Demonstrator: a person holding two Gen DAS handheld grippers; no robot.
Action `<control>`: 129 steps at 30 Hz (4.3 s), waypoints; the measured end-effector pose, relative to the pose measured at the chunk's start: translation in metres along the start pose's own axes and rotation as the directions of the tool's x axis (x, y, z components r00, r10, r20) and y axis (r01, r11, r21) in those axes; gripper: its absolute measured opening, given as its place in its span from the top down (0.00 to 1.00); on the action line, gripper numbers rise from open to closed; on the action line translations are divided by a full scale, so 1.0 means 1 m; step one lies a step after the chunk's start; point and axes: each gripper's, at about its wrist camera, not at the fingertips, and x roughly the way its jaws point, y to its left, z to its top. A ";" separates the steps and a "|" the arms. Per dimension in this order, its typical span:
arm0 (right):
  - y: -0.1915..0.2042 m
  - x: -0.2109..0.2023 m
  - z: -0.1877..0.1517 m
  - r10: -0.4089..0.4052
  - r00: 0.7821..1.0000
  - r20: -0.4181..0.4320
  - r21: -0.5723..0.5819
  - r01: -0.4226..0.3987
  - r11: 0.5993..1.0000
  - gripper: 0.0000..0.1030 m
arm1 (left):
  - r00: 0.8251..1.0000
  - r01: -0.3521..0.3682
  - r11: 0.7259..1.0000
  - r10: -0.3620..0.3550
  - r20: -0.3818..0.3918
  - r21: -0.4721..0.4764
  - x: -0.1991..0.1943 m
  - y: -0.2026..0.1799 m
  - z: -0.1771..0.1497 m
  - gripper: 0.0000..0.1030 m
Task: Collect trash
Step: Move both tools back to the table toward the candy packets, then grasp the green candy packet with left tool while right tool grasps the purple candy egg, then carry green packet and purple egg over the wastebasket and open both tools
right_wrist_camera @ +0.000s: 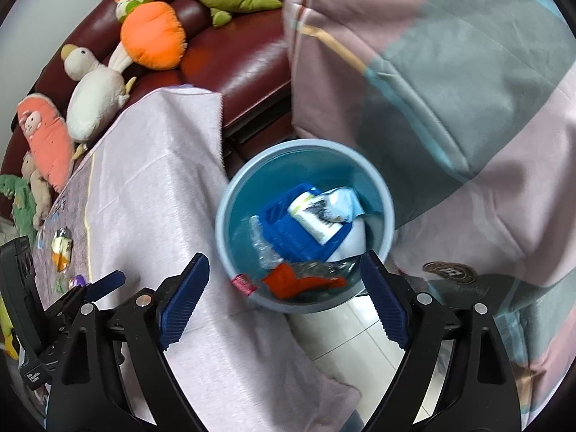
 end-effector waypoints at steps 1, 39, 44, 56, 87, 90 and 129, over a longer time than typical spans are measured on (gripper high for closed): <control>0.007 0.000 -0.002 0.006 1.000 -0.003 -0.008 -0.006 1.000 0.20 | 1.000 -0.001 1.000 0.001 0.003 -0.006 -0.003 0.004 -0.002 0.13; 0.257 0.078 -0.060 -0.010 0.980 -0.199 -0.393 -0.070 0.917 0.20 | 0.972 -0.175 0.821 0.230 0.035 -0.543 -0.088 0.313 -0.061 0.12; 0.267 0.090 -0.057 -0.010 0.978 -0.208 -0.399 -0.075 0.914 0.20 | 0.968 -0.182 0.846 0.243 0.058 -0.500 -0.091 0.309 -0.063 0.47; 0.348 0.108 -0.089 0.017 0.977 -0.213 -0.597 -0.144 0.789 0.20 | 0.962 -0.120 0.883 0.217 0.168 -0.453 -0.143 0.319 -0.094 0.49; 0.387 0.120 -0.115 0.095 0.977 -0.192 -0.707 -0.205 0.676 0.51 | 0.960 -0.094 0.885 0.201 0.193 -0.455 -0.145 0.314 -0.102 0.48; 0.368 0.105 -0.105 0.113 0.980 -0.165 -0.681 -0.196 0.706 0.51 | 0.963 -0.096 0.904 0.190 0.192 -0.416 -0.141 0.290 -0.092 0.48; 0.024 -0.030 -0.008 0.126 0.977 0.169 -0.170 -0.097 0.981 0.51 | 0.995 -0.092 0.985 0.084 0.056 0.149 -0.025 -0.031 0.013 0.48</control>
